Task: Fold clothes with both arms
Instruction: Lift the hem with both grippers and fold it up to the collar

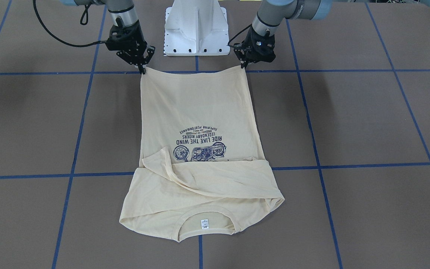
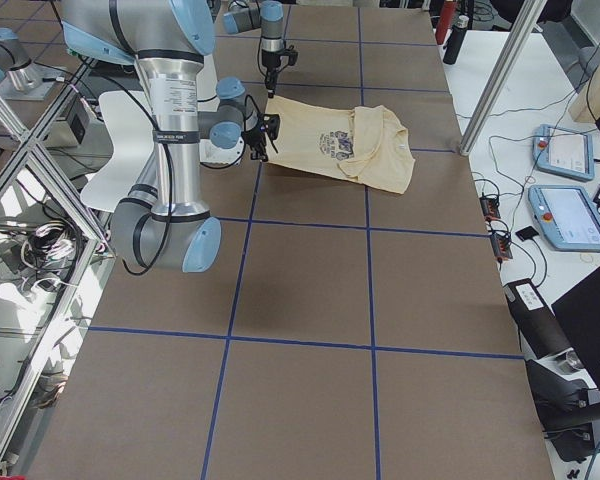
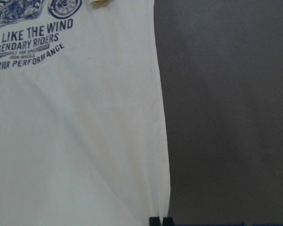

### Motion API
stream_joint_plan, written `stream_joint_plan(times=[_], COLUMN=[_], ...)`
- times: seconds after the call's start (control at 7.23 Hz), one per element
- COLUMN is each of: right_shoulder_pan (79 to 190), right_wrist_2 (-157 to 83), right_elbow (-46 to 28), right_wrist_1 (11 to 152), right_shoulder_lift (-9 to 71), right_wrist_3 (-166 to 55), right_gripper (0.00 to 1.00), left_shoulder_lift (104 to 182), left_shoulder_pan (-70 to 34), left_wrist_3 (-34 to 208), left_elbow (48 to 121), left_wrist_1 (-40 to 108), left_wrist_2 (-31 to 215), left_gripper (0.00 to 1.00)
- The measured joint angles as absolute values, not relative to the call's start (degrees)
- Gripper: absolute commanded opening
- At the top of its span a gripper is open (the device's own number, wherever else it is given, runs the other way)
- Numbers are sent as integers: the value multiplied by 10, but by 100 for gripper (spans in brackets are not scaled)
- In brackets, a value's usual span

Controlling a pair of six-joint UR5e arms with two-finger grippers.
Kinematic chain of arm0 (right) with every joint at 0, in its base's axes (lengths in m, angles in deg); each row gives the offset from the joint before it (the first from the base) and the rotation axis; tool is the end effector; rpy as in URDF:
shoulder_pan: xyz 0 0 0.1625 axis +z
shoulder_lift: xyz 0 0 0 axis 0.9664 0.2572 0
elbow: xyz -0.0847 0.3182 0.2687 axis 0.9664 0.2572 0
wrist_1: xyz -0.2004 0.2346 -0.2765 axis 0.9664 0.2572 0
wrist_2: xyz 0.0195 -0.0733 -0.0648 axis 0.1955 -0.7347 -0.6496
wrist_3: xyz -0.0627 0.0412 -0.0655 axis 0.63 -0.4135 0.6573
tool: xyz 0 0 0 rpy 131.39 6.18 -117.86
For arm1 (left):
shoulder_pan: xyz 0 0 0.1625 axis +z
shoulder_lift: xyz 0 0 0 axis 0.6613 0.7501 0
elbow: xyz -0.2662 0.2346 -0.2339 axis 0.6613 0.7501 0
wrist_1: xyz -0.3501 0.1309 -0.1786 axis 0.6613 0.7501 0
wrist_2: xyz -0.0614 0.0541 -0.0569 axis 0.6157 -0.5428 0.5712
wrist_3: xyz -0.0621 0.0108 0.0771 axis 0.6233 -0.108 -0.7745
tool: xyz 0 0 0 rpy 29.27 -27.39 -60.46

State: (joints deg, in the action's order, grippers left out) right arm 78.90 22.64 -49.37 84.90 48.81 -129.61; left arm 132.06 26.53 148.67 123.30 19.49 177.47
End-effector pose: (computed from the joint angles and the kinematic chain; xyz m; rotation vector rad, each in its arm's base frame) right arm -0.4176 -0.1744 0.2826 0.1451 -0.9585 0.1394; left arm 0.4153 -0.2185 0.2512 -0.0038 1.0728 0.1311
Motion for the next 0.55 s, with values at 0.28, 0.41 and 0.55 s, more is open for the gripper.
stream_joint_plan(times=[0.28,0.41,0.55], right_shoulder_pan=[761,768,786], right_wrist_2=[232,233,234], right_elbow=[-557,-565,-561], right_wrist_1=[850,850,850], right_shoulder_lift=[513,515,512], right_wrist_3=[-1309,-1310,-1308], right_gripper=[0,0,0], left_shoulder_lift=[1310,1334,1370], left_shoulder_pan=[271,270,259], left_wrist_3=[1486,1486,1483], left_elbow=[1338,1344,1312], left_wrist_1=[93,49,26], left_wrist_2=[1804,1809,1804], left_gripper=[0,0,0])
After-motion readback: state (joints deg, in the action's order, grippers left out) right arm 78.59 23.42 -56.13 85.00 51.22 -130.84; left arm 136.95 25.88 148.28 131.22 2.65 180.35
